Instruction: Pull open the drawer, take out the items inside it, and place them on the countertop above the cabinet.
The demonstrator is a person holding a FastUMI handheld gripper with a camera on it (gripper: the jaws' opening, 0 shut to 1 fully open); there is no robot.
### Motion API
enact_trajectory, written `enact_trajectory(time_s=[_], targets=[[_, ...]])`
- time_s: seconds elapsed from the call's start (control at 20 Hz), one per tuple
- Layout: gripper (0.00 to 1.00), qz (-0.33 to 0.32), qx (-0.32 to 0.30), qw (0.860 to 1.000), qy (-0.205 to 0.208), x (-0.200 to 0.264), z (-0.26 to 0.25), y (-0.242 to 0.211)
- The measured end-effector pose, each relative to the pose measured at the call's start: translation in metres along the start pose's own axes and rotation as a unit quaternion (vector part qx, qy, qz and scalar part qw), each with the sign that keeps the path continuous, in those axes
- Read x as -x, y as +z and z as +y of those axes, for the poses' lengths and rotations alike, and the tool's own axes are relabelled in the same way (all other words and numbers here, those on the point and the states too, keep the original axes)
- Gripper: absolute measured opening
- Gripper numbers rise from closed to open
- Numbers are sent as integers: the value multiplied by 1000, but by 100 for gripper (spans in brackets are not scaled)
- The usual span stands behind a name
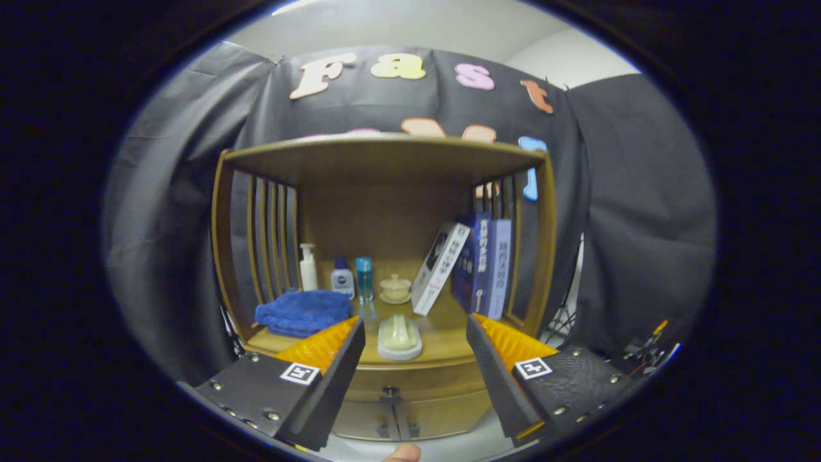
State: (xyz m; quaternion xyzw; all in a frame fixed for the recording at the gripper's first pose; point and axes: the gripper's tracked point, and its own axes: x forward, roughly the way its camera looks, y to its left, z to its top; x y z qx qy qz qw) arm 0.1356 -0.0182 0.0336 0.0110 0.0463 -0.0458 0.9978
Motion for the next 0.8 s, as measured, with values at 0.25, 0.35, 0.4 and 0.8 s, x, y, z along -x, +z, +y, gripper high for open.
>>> enact_trajectory(time_s=[0.25, 0.35, 0.4, 0.8], targets=[[95, -38, 8, 998, -44, 45, -20, 39], [95, -45, 5, 997, -54, 58, -25, 44], [95, -47, 4, 997, -60, 65, -27, 45], [95, -40, 0, 996, -85, 81, -48, 33]])
